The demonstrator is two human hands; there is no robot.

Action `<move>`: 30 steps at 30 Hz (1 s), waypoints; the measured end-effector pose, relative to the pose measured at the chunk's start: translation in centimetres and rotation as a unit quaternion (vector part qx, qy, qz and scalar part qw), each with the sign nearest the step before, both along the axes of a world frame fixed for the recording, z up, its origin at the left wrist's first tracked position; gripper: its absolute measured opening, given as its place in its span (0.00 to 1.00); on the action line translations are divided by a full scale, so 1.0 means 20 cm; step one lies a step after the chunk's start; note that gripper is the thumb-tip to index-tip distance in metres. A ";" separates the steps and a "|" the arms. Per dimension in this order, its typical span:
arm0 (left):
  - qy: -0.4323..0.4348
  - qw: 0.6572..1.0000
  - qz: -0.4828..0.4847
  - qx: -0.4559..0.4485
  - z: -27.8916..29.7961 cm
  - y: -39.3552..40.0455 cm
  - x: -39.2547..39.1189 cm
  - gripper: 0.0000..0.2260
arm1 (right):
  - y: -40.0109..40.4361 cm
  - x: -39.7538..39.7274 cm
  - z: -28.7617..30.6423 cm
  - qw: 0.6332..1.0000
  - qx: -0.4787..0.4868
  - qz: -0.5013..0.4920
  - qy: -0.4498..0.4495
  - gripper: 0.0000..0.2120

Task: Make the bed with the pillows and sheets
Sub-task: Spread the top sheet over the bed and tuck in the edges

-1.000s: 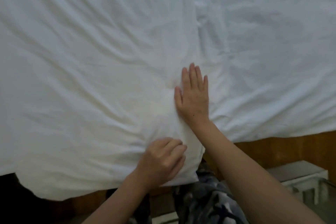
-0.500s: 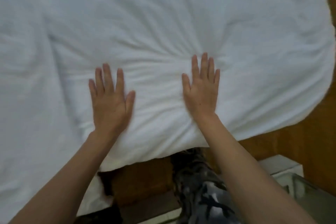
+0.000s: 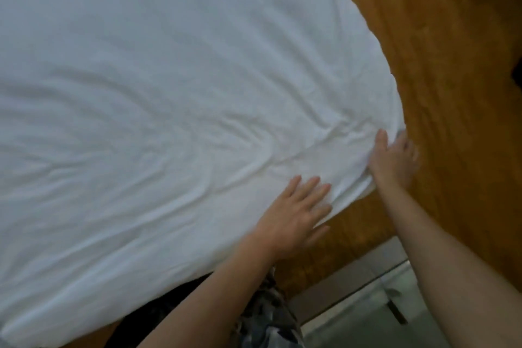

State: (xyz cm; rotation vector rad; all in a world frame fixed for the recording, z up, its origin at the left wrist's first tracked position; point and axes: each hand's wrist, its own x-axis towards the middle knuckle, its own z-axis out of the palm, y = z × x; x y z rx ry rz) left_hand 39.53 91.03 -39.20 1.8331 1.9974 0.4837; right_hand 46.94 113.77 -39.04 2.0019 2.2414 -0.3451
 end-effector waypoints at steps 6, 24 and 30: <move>0.034 0.942 0.323 0.086 0.01 -0.27 -0.54 0.17 | -0.16 -0.52 0.11 0.964 0.142 0.207 0.090 0.29; 0.093 0.957 0.267 -0.070 -0.16 -0.06 -0.42 0.29 | -0.22 -0.36 -0.16 0.941 0.085 0.328 -0.026 0.30; 0.088 0.957 0.266 -0.072 -0.17 -0.05 -0.44 0.29 | -0.23 -0.37 -0.17 0.939 0.087 0.330 -0.041 0.30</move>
